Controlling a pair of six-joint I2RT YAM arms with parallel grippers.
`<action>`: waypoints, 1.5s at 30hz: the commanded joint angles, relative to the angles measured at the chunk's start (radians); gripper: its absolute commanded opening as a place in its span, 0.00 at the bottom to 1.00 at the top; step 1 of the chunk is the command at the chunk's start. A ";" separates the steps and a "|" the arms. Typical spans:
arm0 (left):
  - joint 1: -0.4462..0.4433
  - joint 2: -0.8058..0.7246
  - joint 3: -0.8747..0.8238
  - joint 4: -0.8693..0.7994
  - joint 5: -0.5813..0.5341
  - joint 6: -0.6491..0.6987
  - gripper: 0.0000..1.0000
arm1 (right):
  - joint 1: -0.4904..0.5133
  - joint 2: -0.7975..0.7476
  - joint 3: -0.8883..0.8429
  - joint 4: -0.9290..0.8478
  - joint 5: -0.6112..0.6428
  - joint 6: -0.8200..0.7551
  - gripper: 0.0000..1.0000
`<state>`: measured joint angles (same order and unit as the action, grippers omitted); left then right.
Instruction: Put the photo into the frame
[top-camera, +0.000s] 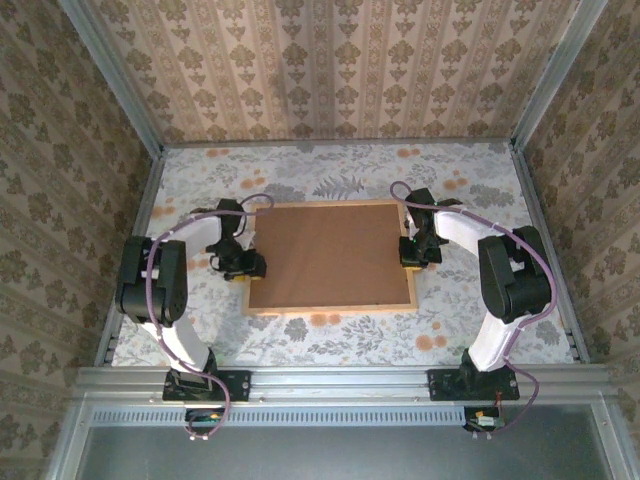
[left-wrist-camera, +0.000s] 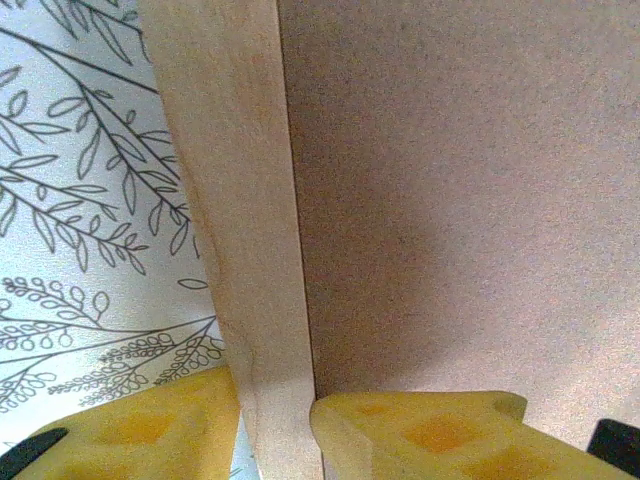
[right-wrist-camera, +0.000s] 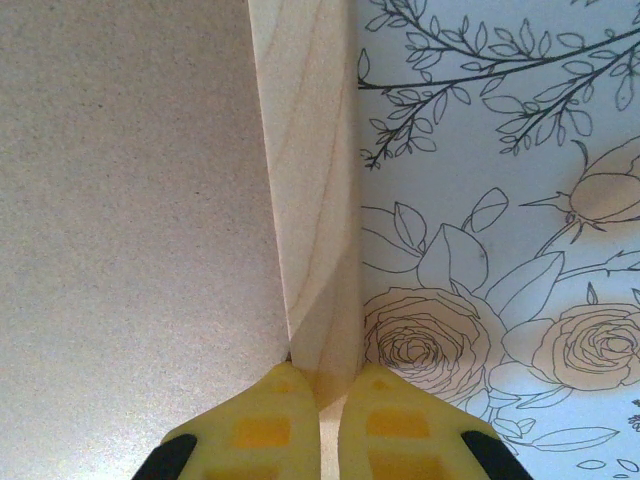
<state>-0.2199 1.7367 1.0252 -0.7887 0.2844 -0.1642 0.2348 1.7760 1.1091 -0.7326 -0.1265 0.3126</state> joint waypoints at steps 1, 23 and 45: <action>-0.016 -0.012 -0.042 0.017 0.124 -0.027 0.53 | 0.018 0.024 -0.020 0.023 0.009 -0.001 0.04; -0.223 -0.016 0.009 -0.047 -0.275 0.049 0.56 | 0.019 0.021 -0.014 0.022 0.013 -0.002 0.04; 0.012 -0.114 0.063 0.012 0.022 -0.095 0.55 | 0.020 0.019 -0.017 0.031 0.014 -0.001 0.04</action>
<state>-0.2581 1.6287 1.0447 -0.8009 0.2081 -0.2436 0.2348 1.7756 1.1091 -0.7322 -0.1127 0.3126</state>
